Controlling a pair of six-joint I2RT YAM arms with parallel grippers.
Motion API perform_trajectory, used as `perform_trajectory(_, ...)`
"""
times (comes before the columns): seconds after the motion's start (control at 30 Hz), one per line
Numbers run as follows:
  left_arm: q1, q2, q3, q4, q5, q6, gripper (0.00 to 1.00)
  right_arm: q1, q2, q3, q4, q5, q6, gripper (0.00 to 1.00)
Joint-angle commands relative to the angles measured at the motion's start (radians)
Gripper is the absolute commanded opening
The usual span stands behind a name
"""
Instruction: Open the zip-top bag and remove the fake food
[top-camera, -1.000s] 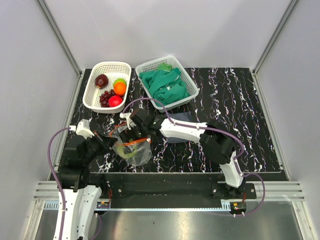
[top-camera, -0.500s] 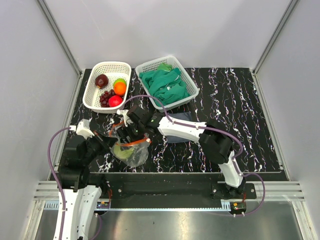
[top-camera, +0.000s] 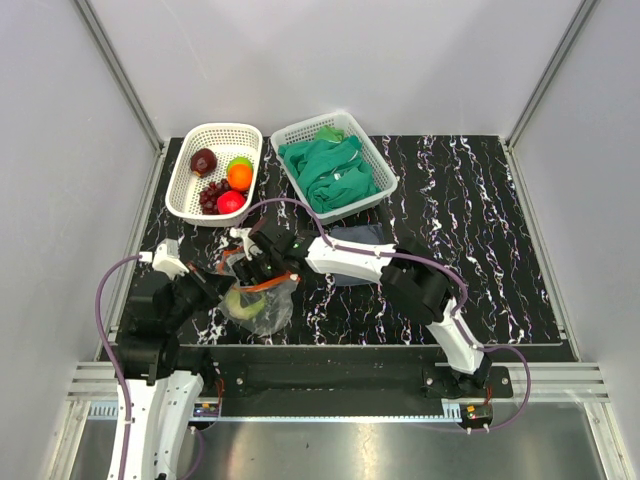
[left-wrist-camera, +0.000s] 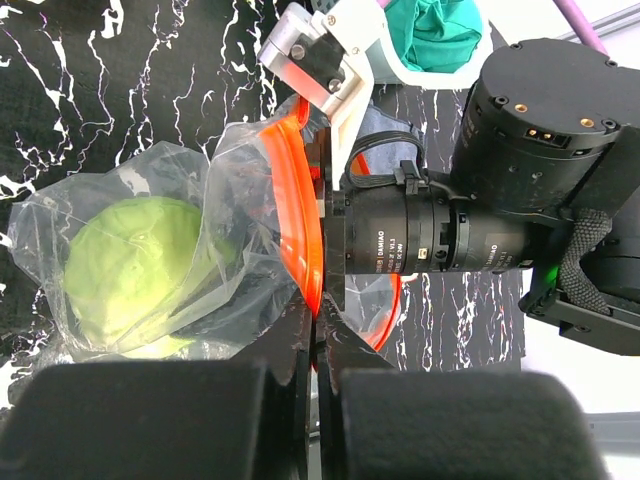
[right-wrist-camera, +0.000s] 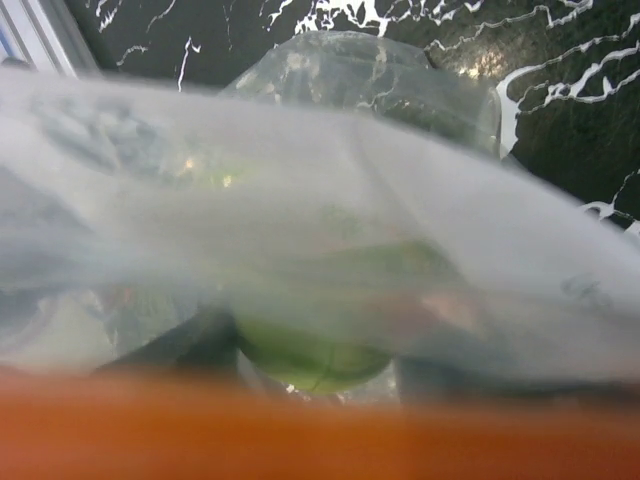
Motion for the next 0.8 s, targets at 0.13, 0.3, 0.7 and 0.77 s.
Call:
perform_trajectory(0.13, 0.000, -0.008, 0.034, -0.038, -0.129, -0.018, 0.00, 0.017, -0.110, -0.020, 0.012, 0.010, -0.019, 0.20)
perform_trajectory(0.3, 0.000, 0.012, 0.090, -0.083, -0.214, 0.025, 0.00, 0.020, -0.207, -0.078, 0.011, -0.009, -0.040, 0.09)
perform_trajectory(0.7, 0.000, -0.009, 0.116, -0.118, -0.145, 0.112, 0.00, 0.020, -0.259, -0.035, 0.011, -0.052, -0.056, 0.14)
perform_trajectory(0.77, 0.000, -0.020, 0.118, -0.118, -0.122, 0.123, 0.00, 0.020, -0.259, -0.029, 0.009, -0.063, -0.056, 0.16)
